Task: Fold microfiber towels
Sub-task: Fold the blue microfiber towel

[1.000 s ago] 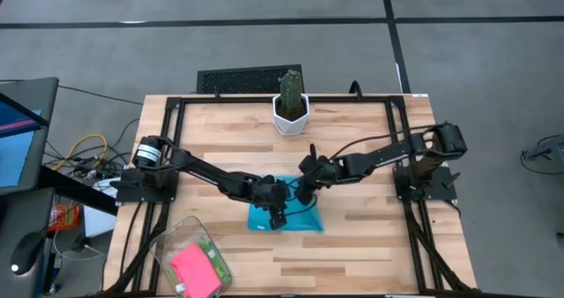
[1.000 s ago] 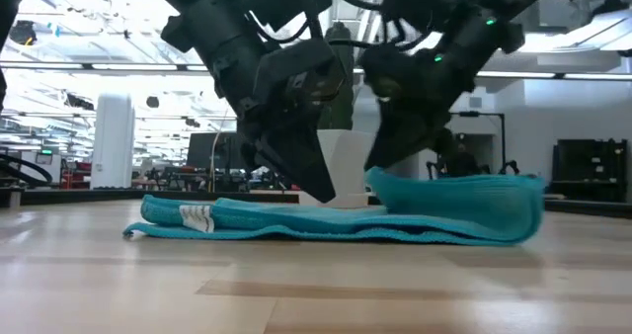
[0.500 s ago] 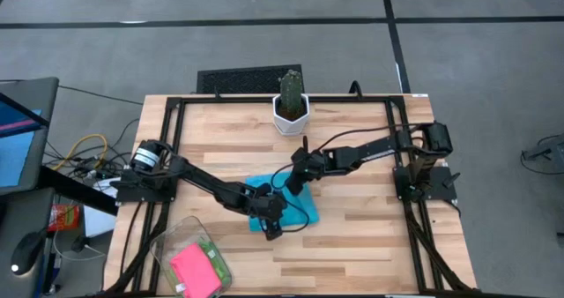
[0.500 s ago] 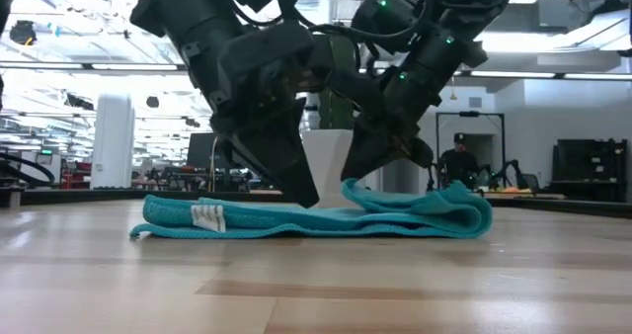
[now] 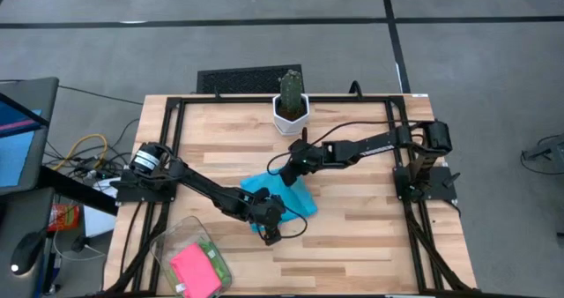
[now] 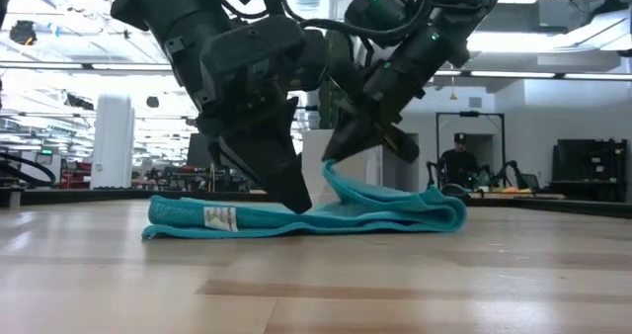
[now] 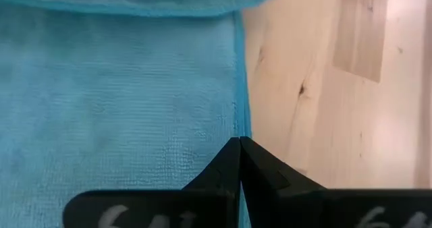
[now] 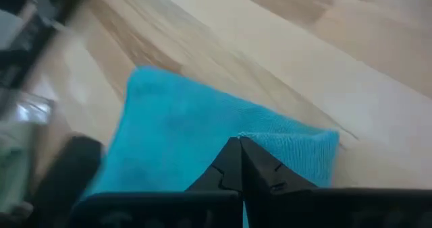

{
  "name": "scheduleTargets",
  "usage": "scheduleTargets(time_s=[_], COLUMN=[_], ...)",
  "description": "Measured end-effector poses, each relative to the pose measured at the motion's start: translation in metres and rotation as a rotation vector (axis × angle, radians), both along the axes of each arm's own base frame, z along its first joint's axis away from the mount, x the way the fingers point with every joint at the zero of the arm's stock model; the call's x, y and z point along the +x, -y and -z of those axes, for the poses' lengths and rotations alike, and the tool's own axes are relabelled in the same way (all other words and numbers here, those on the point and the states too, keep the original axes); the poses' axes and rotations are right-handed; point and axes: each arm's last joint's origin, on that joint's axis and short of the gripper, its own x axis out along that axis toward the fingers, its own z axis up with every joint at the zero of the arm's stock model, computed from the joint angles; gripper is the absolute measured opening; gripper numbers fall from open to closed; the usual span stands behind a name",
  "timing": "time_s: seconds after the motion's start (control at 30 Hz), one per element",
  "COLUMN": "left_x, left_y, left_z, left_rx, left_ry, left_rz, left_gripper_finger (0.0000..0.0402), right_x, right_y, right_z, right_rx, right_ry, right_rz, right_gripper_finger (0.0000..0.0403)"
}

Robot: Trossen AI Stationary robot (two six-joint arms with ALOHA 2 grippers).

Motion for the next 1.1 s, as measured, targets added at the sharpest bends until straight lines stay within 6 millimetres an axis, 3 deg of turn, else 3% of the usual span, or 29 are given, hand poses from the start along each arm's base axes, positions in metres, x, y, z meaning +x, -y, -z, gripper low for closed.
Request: scheduleTargets(time_s=[0.63,0.73,0.83,0.9,1.0,1.1], left_x=[0.011,0.011,0.009,0.002,-0.007,-0.005], left_y=[0.008,0.008,0.009,0.007,0.003,0.000], left_z=[0.022,0.008,-0.025,-0.037,-0.029,-0.007], left_rx=[-0.061,-0.081,-0.071,0.005,0.134,0.122], left_ry=[0.047,0.064,0.135,0.132,0.052,0.019], left_rz=[-0.031,-0.021,-0.016,-0.045,-0.085,-0.086], left_gripper_finger=[0.0000,0.0000,0.0000,0.0000,0.0000,0.0000], right_x=[0.008,0.007,0.007,0.006,0.006,0.007], right_y=[0.002,0.005,0.005,0.005,0.005,0.007], right_z=[-0.008,-0.007,-0.006,-0.006,-0.006,-0.006], right_rx=[0.041,0.033,0.021,0.015,0.013,0.013], right_ry=[0.118,0.108,0.099,0.097,0.096,0.099], right_rz=[0.052,0.051,0.043,0.038,0.037,0.041], right_gripper_finger=[0.0022,0.0024,0.0023,0.0021,0.0019,0.0022])
